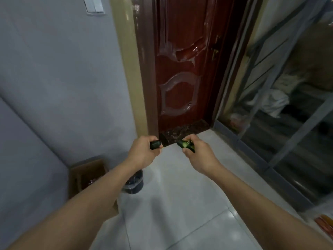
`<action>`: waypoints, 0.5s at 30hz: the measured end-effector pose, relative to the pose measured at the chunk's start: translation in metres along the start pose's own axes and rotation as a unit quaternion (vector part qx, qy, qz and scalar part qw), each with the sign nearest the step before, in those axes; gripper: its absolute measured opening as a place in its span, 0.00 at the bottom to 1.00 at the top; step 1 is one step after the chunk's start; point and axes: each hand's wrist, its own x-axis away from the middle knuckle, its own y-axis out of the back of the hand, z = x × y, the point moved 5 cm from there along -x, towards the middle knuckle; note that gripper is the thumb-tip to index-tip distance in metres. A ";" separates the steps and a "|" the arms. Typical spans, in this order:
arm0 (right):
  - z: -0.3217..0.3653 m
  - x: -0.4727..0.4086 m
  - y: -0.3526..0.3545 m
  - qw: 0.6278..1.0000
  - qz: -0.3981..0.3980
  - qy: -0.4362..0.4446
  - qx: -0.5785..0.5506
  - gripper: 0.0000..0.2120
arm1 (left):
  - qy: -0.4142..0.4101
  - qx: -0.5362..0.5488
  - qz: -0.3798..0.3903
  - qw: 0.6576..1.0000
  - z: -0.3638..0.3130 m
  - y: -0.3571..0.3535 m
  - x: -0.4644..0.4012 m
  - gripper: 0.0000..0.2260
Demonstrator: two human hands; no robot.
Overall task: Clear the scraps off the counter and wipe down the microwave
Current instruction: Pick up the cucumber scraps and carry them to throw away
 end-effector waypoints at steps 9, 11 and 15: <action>-0.021 -0.137 0.010 0.985 0.133 0.109 0.009 0.10 | 0.114 0.020 -0.105 0.988 -0.010 -0.017 -0.074 0.02; -0.023 -0.163 0.012 0.975 0.169 0.143 0.025 0.10 | 0.142 0.032 -0.140 0.979 -0.014 -0.023 -0.085 0.03; -0.024 -0.203 0.006 0.957 0.218 0.188 0.030 0.10 | 0.179 0.036 -0.180 0.967 -0.014 -0.034 -0.100 0.06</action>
